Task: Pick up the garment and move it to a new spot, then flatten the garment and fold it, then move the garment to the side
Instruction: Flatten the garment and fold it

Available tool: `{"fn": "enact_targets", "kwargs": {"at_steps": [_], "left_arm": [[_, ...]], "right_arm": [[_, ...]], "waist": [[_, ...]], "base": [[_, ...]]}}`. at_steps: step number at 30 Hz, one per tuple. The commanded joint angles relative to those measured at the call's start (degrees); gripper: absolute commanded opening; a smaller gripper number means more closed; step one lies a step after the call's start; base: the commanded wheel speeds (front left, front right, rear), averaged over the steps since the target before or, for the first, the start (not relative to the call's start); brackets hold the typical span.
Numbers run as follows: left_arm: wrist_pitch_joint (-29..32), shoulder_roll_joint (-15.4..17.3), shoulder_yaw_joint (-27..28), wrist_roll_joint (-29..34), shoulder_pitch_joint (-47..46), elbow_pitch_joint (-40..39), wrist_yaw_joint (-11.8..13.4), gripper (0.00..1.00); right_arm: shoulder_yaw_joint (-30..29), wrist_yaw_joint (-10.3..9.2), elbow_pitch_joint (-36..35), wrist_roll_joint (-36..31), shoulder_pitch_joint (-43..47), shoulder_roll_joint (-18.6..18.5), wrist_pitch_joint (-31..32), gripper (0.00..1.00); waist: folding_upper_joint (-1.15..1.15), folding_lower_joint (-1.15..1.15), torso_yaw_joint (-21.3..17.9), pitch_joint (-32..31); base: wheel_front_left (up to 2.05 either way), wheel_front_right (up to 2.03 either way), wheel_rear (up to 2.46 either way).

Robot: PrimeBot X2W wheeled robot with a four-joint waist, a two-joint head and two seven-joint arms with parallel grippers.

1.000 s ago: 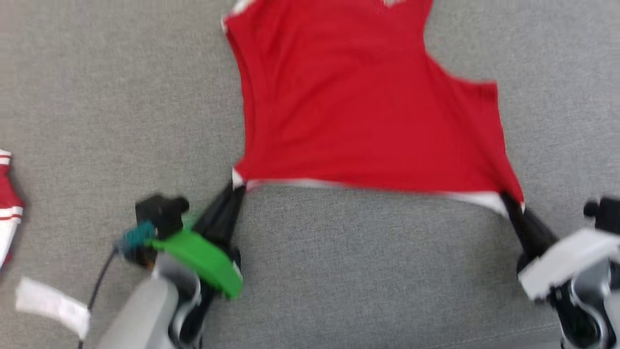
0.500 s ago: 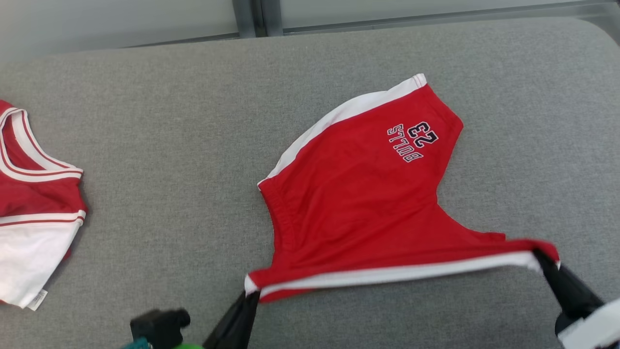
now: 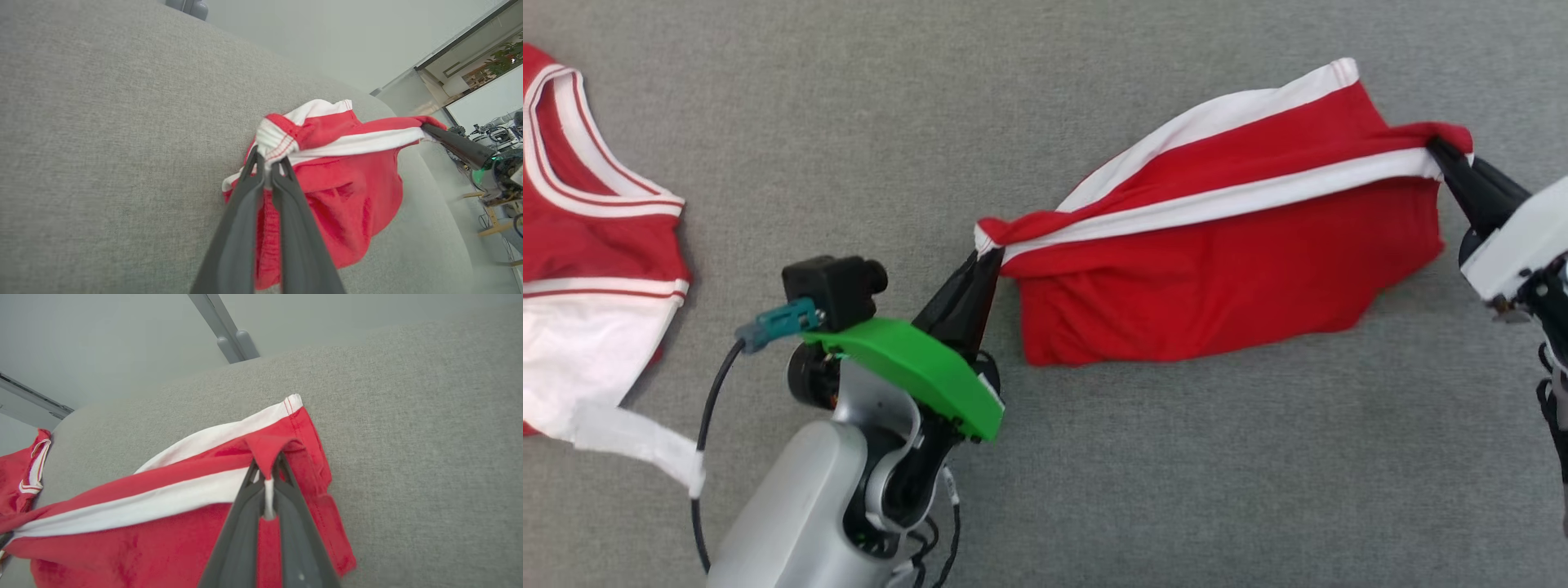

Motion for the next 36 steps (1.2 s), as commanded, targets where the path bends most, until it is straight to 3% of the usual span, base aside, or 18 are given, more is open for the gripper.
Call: {"fn": "enact_targets", "kwargs": {"at_steps": [1, 8, 13, 14, 15, 21, 27, 33, 36], "left_arm": [[0.67, -1.05, -0.14, -0.86, -2.64, 1.64, -0.56, 0.0], [0.98, -4.3, -0.81, -1.03, -10.76, 13.38, -1.18, 0.0], [0.31, -5.98, -2.57, -1.73, -15.19, 18.27, -3.78, 0.04], [-0.57, -6.26, -2.51, -1.65, -15.98, 19.29, -3.44, 0.56], [-1.24, -6.34, -2.64, -1.28, -16.58, 20.22, -2.89, 1.0], [-3.94, -6.91, -3.63, -1.56, -18.23, 24.0, -1.82, 1.0], [-7.61, -4.92, -3.45, 0.69, -14.91, 22.37, -0.34, 1.0], [-18.5, -3.42, -3.01, 6.41, -8.97, 13.33, 3.7, 1.0], [-22.28, -2.51, -3.91, 10.34, -6.49, 10.07, 6.01, 1.0]], "right_arm": [[-0.07, -0.08, 1.58, -1.28, -2.34, -0.59, 0.9, 0.0], [0.91, -0.07, 9.43, -5.61, -11.15, -0.5, 3.12, 0.0], [1.51, -0.07, 13.02, -8.45, -15.37, -1.21, 3.64, 0.0], [1.41, -0.07, 13.65, -9.13, -16.1, -1.21, 3.09, 0.33], [1.36, -0.07, 14.09, -9.66, -16.68, -1.18, 2.58, 1.0], [2.07, -0.04, 16.07, -12.07, -17.75, -0.49, -0.99, 1.0], [4.11, -0.04, 11.4, -13.36, -14.66, -4.88, -5.43, 1.0], [8.19, -0.04, 8.7, -13.47, -8.54, -10.82, 0.04, 1.0], [9.41, -0.04, 8.9, -14.21, -7.31, -11.59, 1.71, 1.0]], "waist": [[0.0, 0.0, 4.44, 4.51], [0.0, 0.0, 5.89, 5.89], [0.0, 0.0, 6.39, 6.86], [0.0, 0.0, 6.41, 7.0], [0.0, 0.0, 6.38, 7.07], [0.0, 0.0, 5.71, 6.75], [0.0, 0.0, 5.02, 5.12], [0.0, 0.0, 5.52, 4.74], [0.0, 0.0, 6.19, 5.91]], "base": [[0.0, 0.0, 0.0], [0.0, 0.0, 0.0], [0.0, 0.0, 0.0], [0.0, 0.0, 0.0], [0.0, 0.0, 0.0], [0.0, 0.0, 0.0], [0.0, 0.0, 0.0], [0.0, 0.0, 0.0], [0.0, 0.0, 0.0]]}}
